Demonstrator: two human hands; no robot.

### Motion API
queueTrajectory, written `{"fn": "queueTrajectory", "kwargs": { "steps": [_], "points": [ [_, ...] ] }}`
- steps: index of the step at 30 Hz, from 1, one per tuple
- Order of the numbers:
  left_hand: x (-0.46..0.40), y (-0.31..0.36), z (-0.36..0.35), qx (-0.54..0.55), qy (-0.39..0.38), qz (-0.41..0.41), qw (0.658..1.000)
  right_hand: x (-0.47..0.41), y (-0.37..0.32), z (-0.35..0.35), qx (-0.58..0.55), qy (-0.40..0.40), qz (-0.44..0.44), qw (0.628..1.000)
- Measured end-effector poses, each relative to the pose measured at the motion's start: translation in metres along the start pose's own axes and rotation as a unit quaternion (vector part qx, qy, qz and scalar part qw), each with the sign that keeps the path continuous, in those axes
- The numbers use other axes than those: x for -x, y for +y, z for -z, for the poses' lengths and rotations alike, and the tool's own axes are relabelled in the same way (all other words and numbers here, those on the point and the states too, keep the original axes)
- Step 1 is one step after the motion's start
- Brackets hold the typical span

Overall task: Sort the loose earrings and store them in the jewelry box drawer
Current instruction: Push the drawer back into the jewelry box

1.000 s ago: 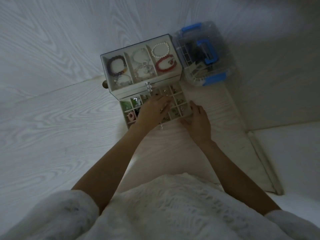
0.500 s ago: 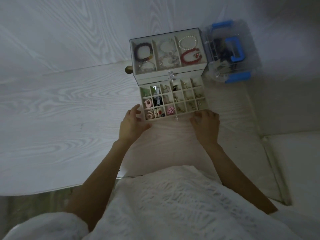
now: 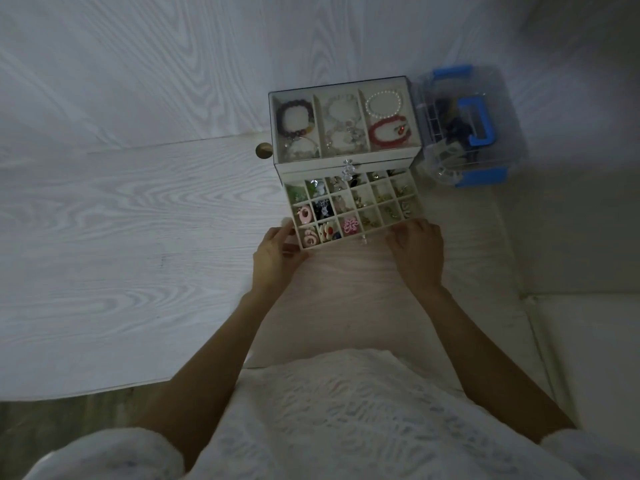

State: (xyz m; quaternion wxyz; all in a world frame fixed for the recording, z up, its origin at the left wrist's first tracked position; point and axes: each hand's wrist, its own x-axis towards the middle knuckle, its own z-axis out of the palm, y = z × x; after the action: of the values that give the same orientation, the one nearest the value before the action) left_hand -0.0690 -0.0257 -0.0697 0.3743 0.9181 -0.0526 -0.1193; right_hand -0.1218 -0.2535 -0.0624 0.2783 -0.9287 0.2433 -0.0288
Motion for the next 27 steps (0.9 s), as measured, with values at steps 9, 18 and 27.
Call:
{"fn": "queueTrajectory", "kwargs": {
  "steps": [9,18,27],
  "points": [
    [-0.009,0.003,0.003,0.015,-0.028,-0.002,0.999,0.013,-0.019,-0.022,0.036,-0.044,0.031,0.998],
    [-0.007,-0.004,0.014,0.026,-0.049,-0.012,0.998,0.022,-0.024,-0.026,0.052,-0.041,0.019,0.998],
    [-0.013,-0.005,0.014,0.149,-0.042,0.039,0.987,0.021,-0.030,-0.033,0.061,-0.013,0.039,0.997]
  ]
}}
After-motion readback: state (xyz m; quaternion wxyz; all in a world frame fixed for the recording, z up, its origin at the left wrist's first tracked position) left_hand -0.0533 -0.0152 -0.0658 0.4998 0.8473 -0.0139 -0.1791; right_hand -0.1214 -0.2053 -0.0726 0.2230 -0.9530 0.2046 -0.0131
